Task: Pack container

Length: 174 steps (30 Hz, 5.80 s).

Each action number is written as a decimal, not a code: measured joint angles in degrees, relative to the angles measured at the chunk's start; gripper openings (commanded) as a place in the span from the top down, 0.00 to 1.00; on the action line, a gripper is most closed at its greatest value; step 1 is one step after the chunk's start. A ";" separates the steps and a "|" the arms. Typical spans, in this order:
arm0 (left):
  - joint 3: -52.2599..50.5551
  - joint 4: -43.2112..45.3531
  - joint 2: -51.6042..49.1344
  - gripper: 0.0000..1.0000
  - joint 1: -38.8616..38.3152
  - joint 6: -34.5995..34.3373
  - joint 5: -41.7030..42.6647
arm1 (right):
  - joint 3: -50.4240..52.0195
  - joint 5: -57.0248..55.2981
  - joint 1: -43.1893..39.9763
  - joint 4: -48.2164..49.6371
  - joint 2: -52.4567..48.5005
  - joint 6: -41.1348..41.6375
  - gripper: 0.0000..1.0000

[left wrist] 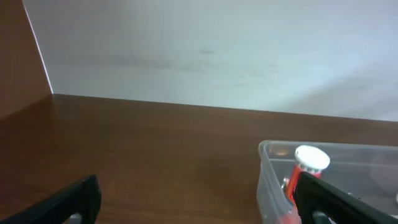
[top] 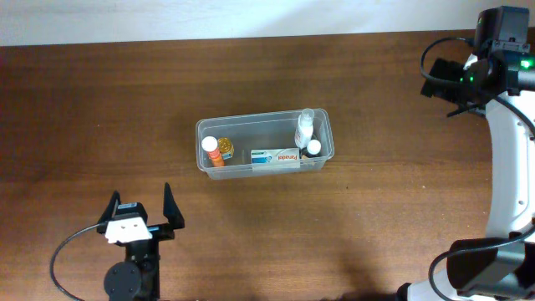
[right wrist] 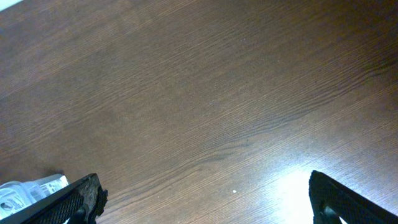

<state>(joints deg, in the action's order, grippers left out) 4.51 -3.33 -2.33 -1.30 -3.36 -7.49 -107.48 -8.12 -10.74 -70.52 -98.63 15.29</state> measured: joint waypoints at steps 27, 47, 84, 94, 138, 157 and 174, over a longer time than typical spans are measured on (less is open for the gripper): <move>-3.52 -0.98 1.49 0.01 0.00 3.85 1.33 | 0.00 0.00 0.00 0.02 0.00 -0.04 0.02; -3.52 -0.98 1.49 0.01 0.00 3.85 1.33 | 0.00 0.00 0.00 0.02 0.02 0.00 0.02; -3.52 -0.98 1.49 0.01 0.00 3.85 1.36 | 0.57 -2.69 7.10 4.52 45.16 -1.86 0.02; -3.52 -0.98 1.49 0.01 0.00 3.85 1.33 | 10.54 -3.43 7.10 16.85 60.08 -4.26 0.02; -3.52 -1.14 1.49 0.01 0.00 4.04 1.53 | 100.10 13.20 11.10 80.76 97.37 -10.78 0.02; -3.52 -1.14 1.49 0.01 0.00 4.04 1.53 | 105.66 13.18 11.21 77.94 97.77 -10.75 0.02; -3.52 -1.14 1.49 0.01 0.00 4.04 1.53 | 106.90 12.66 11.23 66.69 97.85 -10.82 0.02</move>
<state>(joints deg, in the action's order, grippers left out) 0.99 -4.47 -0.84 -1.30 0.69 -5.96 -0.58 4.54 0.49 -3.84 -0.78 4.47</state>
